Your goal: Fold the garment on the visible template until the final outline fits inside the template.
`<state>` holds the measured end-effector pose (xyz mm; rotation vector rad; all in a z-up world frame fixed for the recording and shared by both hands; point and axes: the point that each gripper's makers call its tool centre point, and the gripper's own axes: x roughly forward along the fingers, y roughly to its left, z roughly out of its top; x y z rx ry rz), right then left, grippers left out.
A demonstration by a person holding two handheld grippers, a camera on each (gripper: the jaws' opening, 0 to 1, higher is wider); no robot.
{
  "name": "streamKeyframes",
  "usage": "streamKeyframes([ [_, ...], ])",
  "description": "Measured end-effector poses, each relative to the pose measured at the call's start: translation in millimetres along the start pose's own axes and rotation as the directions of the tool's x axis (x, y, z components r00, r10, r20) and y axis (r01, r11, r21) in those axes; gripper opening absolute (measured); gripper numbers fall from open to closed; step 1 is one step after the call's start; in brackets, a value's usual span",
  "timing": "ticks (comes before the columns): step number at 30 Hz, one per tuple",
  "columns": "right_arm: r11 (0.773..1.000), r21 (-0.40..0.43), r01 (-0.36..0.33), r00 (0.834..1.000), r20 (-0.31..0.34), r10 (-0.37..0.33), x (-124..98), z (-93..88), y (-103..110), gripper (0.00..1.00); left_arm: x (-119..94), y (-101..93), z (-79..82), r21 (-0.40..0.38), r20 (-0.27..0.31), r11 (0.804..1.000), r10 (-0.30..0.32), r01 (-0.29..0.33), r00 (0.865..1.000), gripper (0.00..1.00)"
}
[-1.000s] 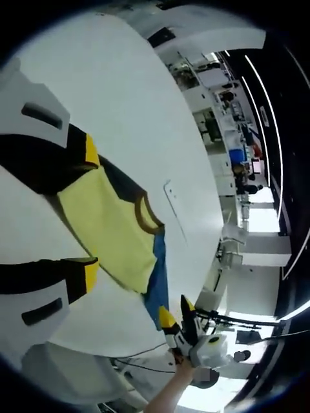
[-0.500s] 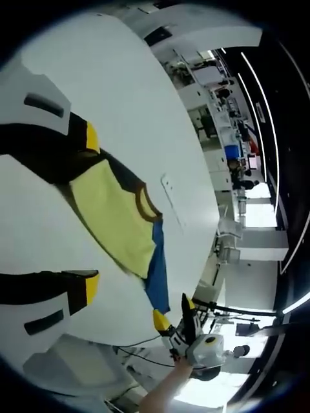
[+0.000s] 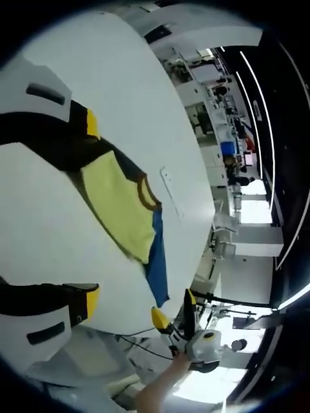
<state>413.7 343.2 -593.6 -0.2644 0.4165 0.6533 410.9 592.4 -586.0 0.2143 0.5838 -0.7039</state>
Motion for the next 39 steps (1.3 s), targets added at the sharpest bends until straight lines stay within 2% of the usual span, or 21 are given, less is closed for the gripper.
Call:
streamKeyframes([
  [6, 0.999, -0.036, 0.012, 1.0, -0.027, -0.013, -10, -5.8, 3, 0.91, -5, -7.8, -6.5, -0.004, -0.011, 1.0, -0.012, 0.012, 1.0, 0.98],
  [13, 0.999, -0.048, -0.001, 1.0, -0.031, -0.001, -16, -7.3, 13, 1.0, -9, -8.0, -12.8, -0.002, -0.036, 1.0, 0.002, -0.003, 0.999, 0.99],
  [24, 0.999, -0.03, -0.019, 0.999, -0.027, 0.018, -21, -13.5, 27, 1.0, -18, -17.3, -21.3, 0.008, -0.04, 1.0, -0.009, 0.009, 0.999, 0.99],
  [27, 0.999, -0.027, -0.023, 1.0, -0.019, 0.023, -24, -12.2, 30, 1.0, -23, -25.6, -19.0, -0.009, -0.018, 0.999, -0.044, 0.044, 0.999, 0.99],
  [32, 0.999, -0.04, -0.013, 0.999, -0.033, 0.012, -24, -14.3, 28, 1.0, -26, -21.5, -20.0, 0.012, -0.025, 1.0, -0.008, 0.008, 1.0, 0.99],
  [34, 0.999, -0.046, -0.006, 0.999, -0.035, 0.005, -25, -14.1, 28, 1.0, -29, -23.8, -18.3, 0.018, -0.019, 1.0, -0.011, 0.012, 1.0, 0.99],
  [37, 0.999, -0.034, -0.009, 1.0, -0.012, 0.009, -29, -9.2, 30, 1.0, -33, -23.5, -16.0, 0.018, -0.003, 1.0, -0.002, 0.002, 1.0, 0.99],
  [39, 1.0, -0.027, -0.006, 1.0, -0.003, 0.006, -30, -8.0, 30, 1.0, -33, -22.0, -18.8, 0.016, -0.014, 1.0, 0.005, -0.005, 1.0, 0.99],
])
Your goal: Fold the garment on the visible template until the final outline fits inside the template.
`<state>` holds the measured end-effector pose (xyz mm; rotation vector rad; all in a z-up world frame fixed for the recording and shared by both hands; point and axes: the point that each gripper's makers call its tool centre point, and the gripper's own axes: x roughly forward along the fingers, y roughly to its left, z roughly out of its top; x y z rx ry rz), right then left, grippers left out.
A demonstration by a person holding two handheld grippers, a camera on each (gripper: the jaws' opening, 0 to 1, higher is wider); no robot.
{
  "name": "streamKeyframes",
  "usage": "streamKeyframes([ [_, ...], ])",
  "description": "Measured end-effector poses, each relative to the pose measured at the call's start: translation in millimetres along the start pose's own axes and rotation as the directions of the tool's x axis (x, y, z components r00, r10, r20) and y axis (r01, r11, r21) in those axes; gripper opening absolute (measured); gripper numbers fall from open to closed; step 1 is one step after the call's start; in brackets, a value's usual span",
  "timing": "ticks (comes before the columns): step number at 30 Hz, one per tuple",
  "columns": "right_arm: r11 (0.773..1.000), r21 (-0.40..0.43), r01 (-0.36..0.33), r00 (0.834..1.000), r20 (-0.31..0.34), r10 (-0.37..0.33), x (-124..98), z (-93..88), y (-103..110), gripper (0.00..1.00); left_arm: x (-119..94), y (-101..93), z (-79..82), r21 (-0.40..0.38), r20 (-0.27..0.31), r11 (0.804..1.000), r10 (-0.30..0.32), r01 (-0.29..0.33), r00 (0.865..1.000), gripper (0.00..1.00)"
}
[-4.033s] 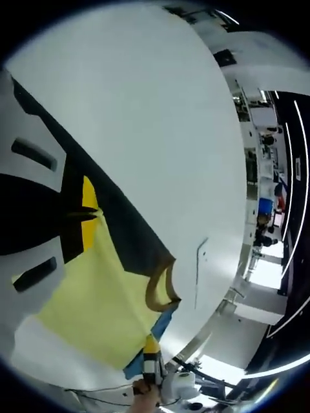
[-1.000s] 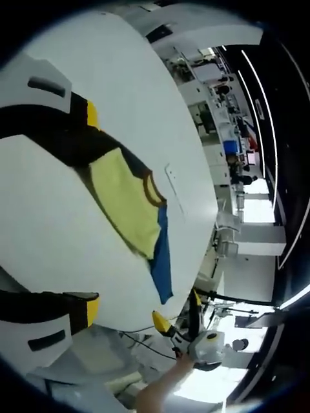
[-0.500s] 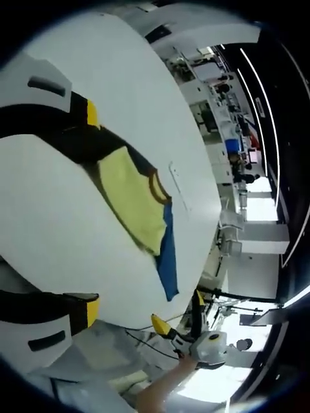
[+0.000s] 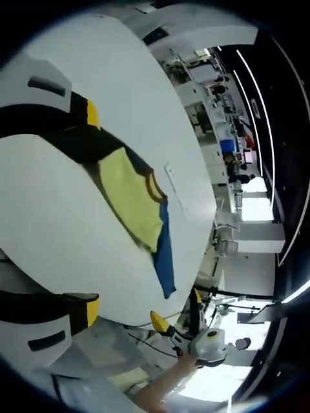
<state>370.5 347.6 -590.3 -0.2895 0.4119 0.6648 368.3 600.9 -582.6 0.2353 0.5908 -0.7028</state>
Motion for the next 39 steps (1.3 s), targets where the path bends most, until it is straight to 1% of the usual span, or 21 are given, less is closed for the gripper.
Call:
streamKeyframes([
  [4, 1.0, 0.0, 0.011, 1.0, 0.008, -0.011, 0, -0.6, 1, 1.0, 1, 0.7, -3.6, -0.014, 0.004, 1.0, 0.001, -0.001, 1.0, 0.99],
  [7, 1.0, 0.004, 0.011, 1.0, -0.009, -0.011, 1, -5.2, 1, 1.0, 3, 1.6, -6.7, -0.028, 0.001, 1.0, 0.003, -0.003, 1.0, 0.99],
  [11, 1.0, 0.015, 0.013, 1.0, -0.012, -0.012, 1, -7.3, 0, 1.0, 5, -1.0, -10.3, -0.031, -0.006, 1.0, -0.006, 0.005, 1.0, 0.99],
  [18, 1.0, 0.017, 0.003, 1.0, -0.025, -0.002, 4, -12.5, 3, 1.0, 6, 1.5, -16.9, -0.047, -0.016, 0.999, -0.001, 0.0, 1.0, 0.99],
  [22, 1.0, 0.027, 0.0, 1.0, -0.015, 0.0, 7, -11.8, 4, 1.0, 8, 4.6, -20.1, -0.051, -0.022, 0.999, 0.006, -0.007, 1.0, 0.99],
  [25, 1.0, 0.026, -0.001, 1.0, -0.019, 0.002, 8, -13.4, 6, 1.0, 8, 4.8, -22.0, -0.053, -0.025, 0.999, 0.004, -0.005, 1.0, 0.99],
  [28, 0.999, 0.034, -0.008, 1.0, -0.018, 0.009, 10, -13.9, 8, 1.0, 8, 8.1, -21.5, -0.058, -0.017, 0.998, 0.01, -0.011, 1.0, 0.99],
  [33, 0.999, 0.039, 0.016, 1.0, -0.015, -0.016, 13, -14.6, 3, 1.0, 10, 14.5, -22.1, -0.058, -0.019, 0.998, 0.023, -0.024, 1.0, 0.99],
  [35, 0.999, 0.043, 0.024, 1.0, -0.01, -0.024, 13, -13.9, 2, 1.0, 12, 16.4, -21.5, -0.051, -0.018, 0.998, 0.029, -0.03, 0.999, 0.99],
  [36, 0.999, 0.041, 0.025, 1.0, -0.01, -0.025, 13, -13.9, 1, 1.0, 13, 16.2, -22.4, -0.04, -0.026, 0.999, 0.022, -0.023, 0.999, 0.99],
  [39, 0.999, 0.04, 0.025, 1.0, -0.013, -0.025, 13, -14.7, 2, 1.0, 16, 17.8, -22.3, -0.029, -0.027, 0.999, 0.021, -0.022, 0.999, 0.96],
])
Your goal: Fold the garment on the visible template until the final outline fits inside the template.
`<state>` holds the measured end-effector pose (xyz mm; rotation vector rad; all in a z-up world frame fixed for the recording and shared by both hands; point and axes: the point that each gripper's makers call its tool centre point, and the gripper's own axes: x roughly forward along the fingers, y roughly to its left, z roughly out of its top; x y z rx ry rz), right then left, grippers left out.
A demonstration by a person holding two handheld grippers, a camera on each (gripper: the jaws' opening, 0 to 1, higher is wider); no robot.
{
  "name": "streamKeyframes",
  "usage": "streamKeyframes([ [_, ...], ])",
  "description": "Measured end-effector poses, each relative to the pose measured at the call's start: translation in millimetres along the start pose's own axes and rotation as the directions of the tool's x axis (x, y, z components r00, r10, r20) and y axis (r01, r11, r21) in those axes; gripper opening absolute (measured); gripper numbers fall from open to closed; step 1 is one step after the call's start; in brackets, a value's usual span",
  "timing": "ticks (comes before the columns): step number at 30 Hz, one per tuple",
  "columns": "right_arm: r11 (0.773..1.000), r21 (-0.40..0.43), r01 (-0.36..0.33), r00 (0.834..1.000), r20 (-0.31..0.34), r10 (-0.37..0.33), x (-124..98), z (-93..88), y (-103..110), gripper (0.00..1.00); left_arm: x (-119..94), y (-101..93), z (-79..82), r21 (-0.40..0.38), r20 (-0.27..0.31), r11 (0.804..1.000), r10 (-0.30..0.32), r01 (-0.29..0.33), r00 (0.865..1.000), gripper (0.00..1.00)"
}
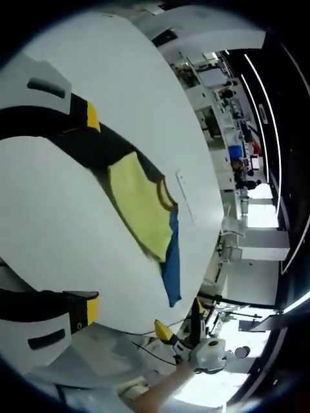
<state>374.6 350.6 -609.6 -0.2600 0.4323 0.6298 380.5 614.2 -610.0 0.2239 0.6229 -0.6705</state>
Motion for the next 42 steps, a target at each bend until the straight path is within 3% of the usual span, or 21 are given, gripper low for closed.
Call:
streamKeyframes([
  [17, 1.0, 0.015, 0.012, 0.999, -0.038, -0.011, 11, -15.8, -2, 0.95, 22, 15.2, -3.4, -0.015, -0.003, 1.0, 0.01, -0.01, 1.0, 0.87],
  [21, 1.0, 0.016, 0.011, 0.999, -0.043, -0.01, 15, -17.7, -4, 0.94, 28, 17.5, -5.9, -0.027, -0.009, 1.0, 0.002, -0.003, 1.0, 0.76],
  [23, 1.0, 0.008, 0.014, 0.998, -0.054, -0.014, 17, -20.2, -6, 0.94, 32, 20.1, -6.8, -0.032, -0.01, 0.999, 0.006, -0.007, 1.0, 0.79],
  [25, 1.0, 0.011, 0.011, 0.998, -0.057, -0.01, 19, -21.2, -5, 0.93, 35, 21.0, -8.1, -0.041, -0.014, 0.999, -0.004, 0.003, 1.0, 0.77],
  [28, 1.0, 0.015, 0.004, 0.998, -0.06, -0.003, 22, -23.2, -5, 0.91, 40, 26.4, -9.3, -0.054, -0.009, 0.999, 0.0, -0.001, 1.0, 0.68],
  [42, 0.999, 0.036, -0.029, 0.996, -0.088, 0.032, 36, -34.4, 2, 0.78, 65, 41.4, -16.0, -0.075, -0.037, 0.997, -0.003, 0.001, 0.999, 0.58],
])
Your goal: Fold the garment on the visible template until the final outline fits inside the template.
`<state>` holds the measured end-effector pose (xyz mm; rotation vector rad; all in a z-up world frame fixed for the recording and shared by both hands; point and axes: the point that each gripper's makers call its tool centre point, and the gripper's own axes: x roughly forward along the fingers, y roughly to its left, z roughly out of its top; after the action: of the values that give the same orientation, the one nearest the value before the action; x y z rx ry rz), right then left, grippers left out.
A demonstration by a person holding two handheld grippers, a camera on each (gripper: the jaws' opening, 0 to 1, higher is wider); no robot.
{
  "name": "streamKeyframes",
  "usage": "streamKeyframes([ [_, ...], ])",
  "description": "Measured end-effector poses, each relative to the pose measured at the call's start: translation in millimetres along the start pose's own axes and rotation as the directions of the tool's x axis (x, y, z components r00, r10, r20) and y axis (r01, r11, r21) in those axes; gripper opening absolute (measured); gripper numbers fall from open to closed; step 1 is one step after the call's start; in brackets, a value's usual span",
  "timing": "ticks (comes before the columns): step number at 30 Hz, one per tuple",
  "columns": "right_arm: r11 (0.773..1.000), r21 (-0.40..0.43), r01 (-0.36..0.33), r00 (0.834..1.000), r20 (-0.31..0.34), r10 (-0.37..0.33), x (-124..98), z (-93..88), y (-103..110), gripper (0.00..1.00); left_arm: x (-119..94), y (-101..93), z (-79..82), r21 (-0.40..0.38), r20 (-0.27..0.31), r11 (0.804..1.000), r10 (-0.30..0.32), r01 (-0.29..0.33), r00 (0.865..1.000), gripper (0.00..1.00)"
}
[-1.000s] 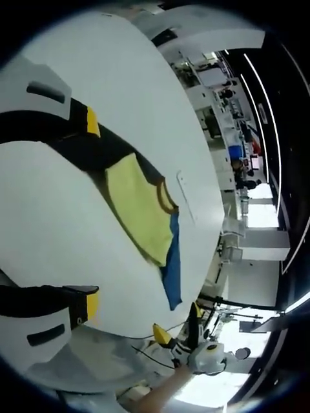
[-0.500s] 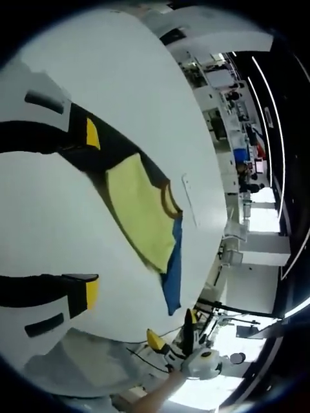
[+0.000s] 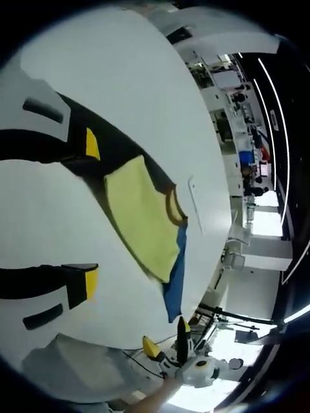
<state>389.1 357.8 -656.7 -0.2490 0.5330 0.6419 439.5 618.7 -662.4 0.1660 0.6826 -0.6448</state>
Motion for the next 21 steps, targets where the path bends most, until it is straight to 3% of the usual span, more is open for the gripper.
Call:
streamKeyframes([
  [21, 0.999, 0.019, -0.042, 0.998, -0.046, 0.043, 12, -13.3, 7, 0.67, 38, 27.7, -14.0, -0.103, -0.035, 0.995, 0.014, -0.017, 0.999, 0.4],
])
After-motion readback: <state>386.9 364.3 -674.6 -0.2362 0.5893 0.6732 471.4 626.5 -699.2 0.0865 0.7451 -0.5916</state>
